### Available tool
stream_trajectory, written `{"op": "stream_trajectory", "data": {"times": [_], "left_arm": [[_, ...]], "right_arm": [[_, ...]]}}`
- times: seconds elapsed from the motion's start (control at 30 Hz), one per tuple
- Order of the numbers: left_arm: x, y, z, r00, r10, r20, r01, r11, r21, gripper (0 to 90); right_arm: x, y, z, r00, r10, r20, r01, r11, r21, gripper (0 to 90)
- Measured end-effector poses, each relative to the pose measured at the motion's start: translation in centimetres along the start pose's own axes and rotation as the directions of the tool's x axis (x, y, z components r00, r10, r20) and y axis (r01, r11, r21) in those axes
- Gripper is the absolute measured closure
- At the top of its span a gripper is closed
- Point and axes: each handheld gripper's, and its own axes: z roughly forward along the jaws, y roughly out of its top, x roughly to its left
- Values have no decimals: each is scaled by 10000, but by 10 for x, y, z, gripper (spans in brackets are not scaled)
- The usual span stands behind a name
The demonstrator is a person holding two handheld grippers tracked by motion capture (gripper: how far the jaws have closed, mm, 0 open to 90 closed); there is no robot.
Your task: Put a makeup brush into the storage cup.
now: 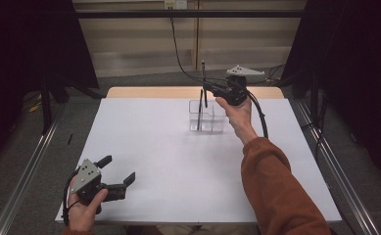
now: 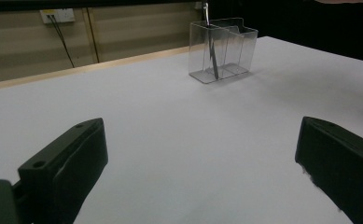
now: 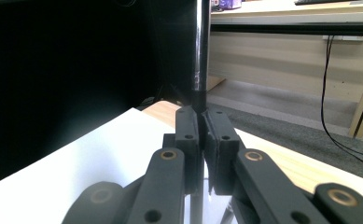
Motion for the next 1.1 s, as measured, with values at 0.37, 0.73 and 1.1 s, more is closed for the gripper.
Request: {"op": "stream_trajectory", "data": {"times": [0.37, 0.73, 1.1], "left_arm": [[0, 0, 0, 10000, 52, 44, -52, 10000, 29, 24], [0, 0, 0, 10000, 61, 49, -62, 10000, 50, 24], [0, 0, 0, 9999, 92, 65, -92, 9999, 42, 24]], "right_arm": [[2, 0, 13, 9997, -27, 242, 24, 9999, 146, 846], [1, -10, 26, 9993, 115, 362, -122, 9997, 203, 846], [-1, -16, 32, 9992, 73, 404, -80, 9998, 175, 846]]}}
